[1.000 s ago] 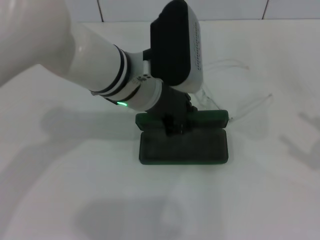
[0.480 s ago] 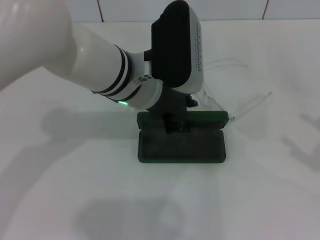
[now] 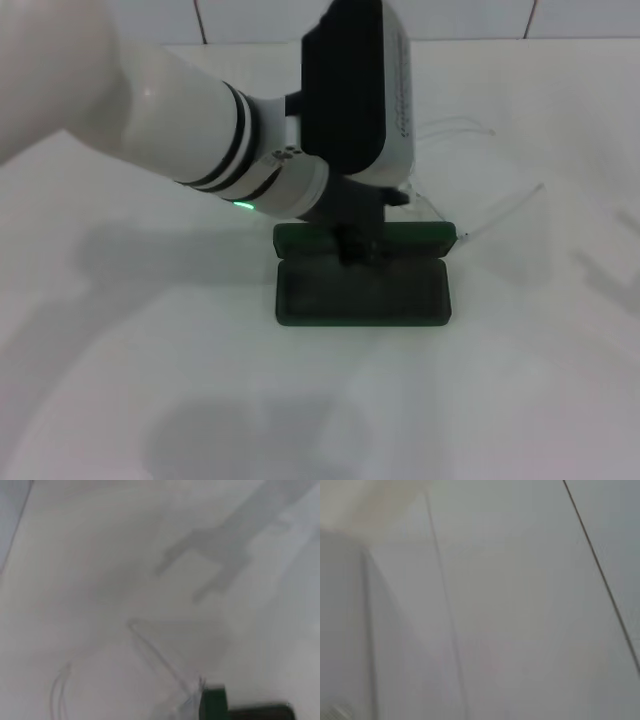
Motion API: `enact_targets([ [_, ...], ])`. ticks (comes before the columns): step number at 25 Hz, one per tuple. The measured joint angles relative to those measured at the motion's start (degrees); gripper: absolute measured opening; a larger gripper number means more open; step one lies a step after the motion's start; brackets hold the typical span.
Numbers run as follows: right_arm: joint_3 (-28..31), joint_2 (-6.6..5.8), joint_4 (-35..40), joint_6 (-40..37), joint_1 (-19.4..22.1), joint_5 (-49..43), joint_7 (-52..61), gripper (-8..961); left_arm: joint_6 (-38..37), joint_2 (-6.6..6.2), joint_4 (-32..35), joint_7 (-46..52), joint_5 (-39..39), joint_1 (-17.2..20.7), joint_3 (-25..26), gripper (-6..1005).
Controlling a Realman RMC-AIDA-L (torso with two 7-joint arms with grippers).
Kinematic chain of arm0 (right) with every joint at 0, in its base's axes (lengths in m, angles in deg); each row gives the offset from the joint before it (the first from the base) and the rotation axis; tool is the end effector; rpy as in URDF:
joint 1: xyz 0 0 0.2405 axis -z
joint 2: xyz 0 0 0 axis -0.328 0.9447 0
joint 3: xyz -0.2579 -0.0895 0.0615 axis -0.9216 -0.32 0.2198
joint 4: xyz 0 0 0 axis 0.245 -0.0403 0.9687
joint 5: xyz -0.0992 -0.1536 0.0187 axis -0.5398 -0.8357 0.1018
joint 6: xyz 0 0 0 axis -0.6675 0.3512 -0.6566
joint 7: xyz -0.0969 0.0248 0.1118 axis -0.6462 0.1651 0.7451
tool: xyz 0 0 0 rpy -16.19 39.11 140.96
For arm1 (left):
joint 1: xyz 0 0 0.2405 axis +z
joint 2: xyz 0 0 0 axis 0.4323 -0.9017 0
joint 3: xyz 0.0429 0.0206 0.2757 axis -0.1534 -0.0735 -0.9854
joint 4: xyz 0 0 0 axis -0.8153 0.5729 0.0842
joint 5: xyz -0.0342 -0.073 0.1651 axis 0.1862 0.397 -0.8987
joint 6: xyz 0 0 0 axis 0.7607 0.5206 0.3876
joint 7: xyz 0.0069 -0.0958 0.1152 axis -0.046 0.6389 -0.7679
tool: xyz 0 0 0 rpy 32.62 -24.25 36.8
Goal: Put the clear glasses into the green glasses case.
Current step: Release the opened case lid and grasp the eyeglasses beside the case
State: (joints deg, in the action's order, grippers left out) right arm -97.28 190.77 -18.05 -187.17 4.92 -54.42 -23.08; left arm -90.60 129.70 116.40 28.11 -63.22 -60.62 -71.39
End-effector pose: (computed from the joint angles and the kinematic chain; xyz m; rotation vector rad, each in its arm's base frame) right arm 0.3194 0.2290 0.0900 -1.9340 0.3926 1.3633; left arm -0.1239 0.3271 -0.0842 -2.8635 0.3342 0.2836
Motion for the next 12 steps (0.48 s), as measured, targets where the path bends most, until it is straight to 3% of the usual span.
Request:
enact_targets([
  [4, -3.7, -0.07, 2.7, 11.5, -3.1, -3.2, 1.4, 787, -2.7, 0.0, 13.7, 3.2, 1.4, 6.0, -0.2, 497],
  [7, -10.0, 0.34, 8.6, 15.8, -5.8, -5.0, 9.9, 785, -2.8, 0.0, 22.5, 4.5, 5.5, 10.7, 1.7, 496],
  [9, -14.4, 0.82, 13.2, 18.4, -6.6, -5.7, 14.6, 784, -2.8, -0.05, 25.9, 4.6, 10.7, 13.4, 4.1, 495],
  [11, -20.4, 1.15, 18.7, 22.9, -7.3, -7.3, 19.8, 783, -2.8, -0.05, 25.9, 4.6, 10.7, 13.4, 4.1, 494],
  [12, -23.0, 1.22, 21.1, 25.1, -7.6, -8.3, 22.3, 770, -3.9, -0.28, 26.8, 2.9, 21.8, 16.3, 9.9, 494],
])
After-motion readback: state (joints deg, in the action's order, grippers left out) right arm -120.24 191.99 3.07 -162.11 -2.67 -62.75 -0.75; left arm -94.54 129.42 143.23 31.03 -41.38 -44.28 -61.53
